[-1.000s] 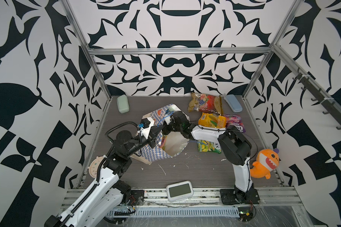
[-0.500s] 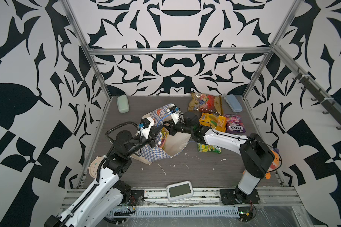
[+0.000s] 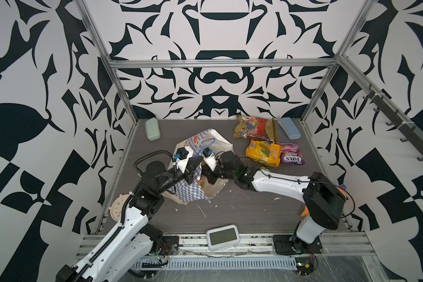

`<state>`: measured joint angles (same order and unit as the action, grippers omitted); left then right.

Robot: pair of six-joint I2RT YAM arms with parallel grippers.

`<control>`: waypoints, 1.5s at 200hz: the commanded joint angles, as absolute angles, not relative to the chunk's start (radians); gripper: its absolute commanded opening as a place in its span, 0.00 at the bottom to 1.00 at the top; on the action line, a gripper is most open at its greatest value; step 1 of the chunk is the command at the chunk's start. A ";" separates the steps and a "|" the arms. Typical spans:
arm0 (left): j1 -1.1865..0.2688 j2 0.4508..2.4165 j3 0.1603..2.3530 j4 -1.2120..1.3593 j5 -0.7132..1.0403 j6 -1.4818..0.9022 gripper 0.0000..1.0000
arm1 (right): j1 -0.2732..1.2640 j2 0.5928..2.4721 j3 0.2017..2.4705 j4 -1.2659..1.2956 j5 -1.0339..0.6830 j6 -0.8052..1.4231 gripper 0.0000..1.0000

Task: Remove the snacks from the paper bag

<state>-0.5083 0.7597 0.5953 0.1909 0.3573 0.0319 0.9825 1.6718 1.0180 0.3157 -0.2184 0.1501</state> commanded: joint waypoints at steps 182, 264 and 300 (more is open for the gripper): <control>-0.514 0.736 0.614 0.142 0.458 0.100 0.00 | 0.860 1.720 1.081 0.315 -0.131 0.144 0.63; -0.514 0.721 0.604 0.161 0.457 0.097 0.00 | 0.835 2.005 1.239 0.449 -0.162 0.174 0.78; -0.514 0.712 0.591 0.163 0.451 0.092 0.00 | 0.826 2.105 1.332 0.399 -0.246 0.202 0.79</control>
